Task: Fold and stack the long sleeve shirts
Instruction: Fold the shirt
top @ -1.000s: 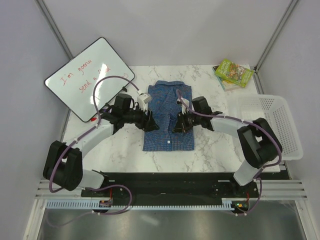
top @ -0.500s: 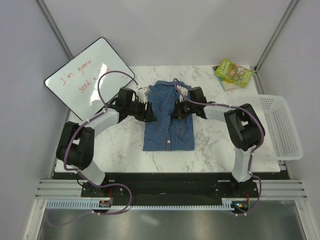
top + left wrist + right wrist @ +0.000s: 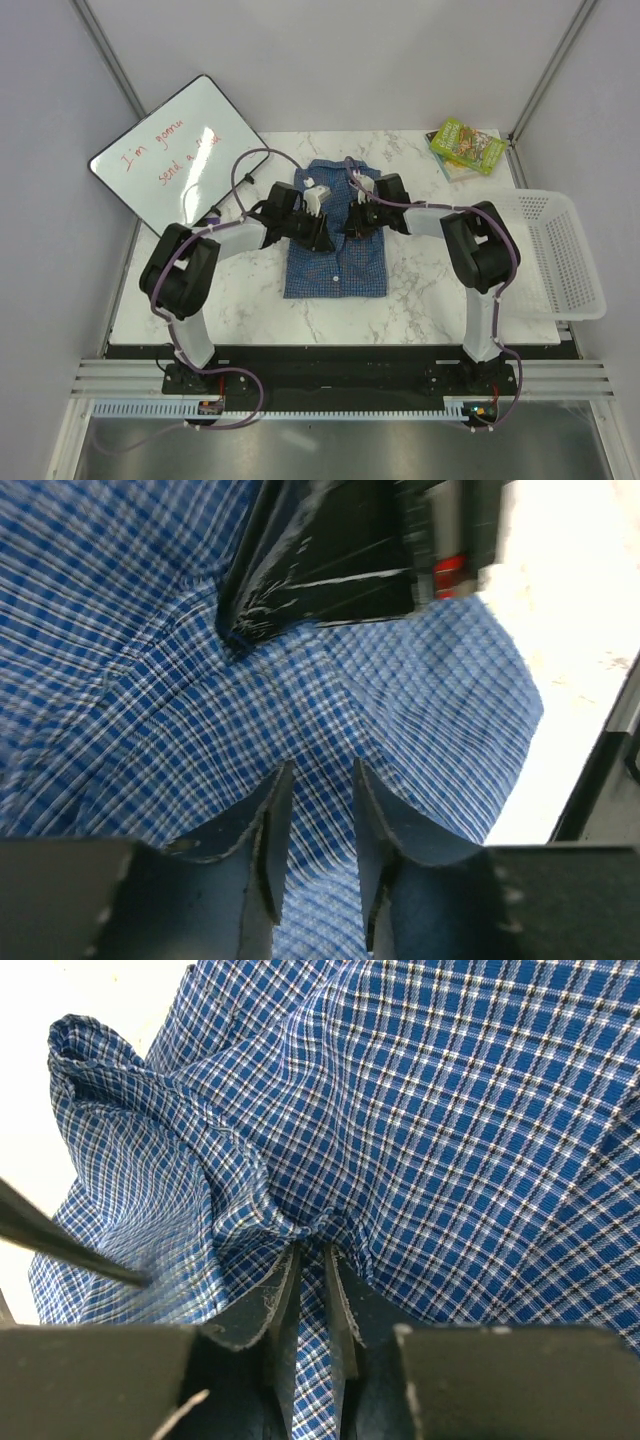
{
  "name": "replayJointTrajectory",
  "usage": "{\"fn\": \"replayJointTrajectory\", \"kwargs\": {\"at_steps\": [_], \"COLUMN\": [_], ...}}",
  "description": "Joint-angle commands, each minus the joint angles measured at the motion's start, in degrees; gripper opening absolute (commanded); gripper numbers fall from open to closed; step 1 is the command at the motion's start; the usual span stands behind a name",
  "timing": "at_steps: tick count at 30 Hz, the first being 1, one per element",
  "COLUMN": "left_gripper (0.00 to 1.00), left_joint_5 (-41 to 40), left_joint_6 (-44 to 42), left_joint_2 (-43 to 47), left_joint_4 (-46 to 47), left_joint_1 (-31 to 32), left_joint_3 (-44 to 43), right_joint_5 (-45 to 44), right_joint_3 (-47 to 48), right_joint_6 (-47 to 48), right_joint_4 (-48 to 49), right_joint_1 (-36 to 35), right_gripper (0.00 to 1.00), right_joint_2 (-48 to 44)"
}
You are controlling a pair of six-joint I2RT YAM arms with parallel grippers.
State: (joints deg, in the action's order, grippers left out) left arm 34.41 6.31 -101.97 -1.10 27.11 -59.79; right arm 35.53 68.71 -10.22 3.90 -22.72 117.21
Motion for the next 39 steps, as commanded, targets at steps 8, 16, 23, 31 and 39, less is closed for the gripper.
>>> {"fn": "replayJointTrajectory", "kwargs": {"at_steps": [8,16,23,31,39], "left_gripper": [0.41,0.47,0.45,0.43,0.42], "left_joint_5": [-0.3,0.9,-1.9,-2.7,-0.4], "left_joint_6": [2.8,-5.2,-9.5,-8.6,-5.3], "left_joint_2": [-3.2,7.8,5.3,-7.4,-8.9], "left_joint_4": [-3.2,-13.6,-13.8,-14.7,-18.1], "left_joint_1": [-0.7,-3.3,-8.6,-11.6,-12.4], "left_joint_3": [-6.9,-3.0,-0.8,-10.1,-11.1], "right_joint_5": [-2.2,1.0,-4.2,-9.0,-5.5], "right_joint_3": [11.5,2.6,-2.1,3.4,3.4], "right_joint_6": [13.4,10.3,13.3,19.4,18.9], "right_joint_4": [-17.5,-22.6,-21.6,-21.5,-22.8], "right_joint_1": [1.4,-0.4,0.9,4.4,4.5], "right_gripper": [0.28,0.27,0.24,0.24,0.25], "right_joint_2": [-10.1,-18.5,-15.5,-3.6,-3.5]}}
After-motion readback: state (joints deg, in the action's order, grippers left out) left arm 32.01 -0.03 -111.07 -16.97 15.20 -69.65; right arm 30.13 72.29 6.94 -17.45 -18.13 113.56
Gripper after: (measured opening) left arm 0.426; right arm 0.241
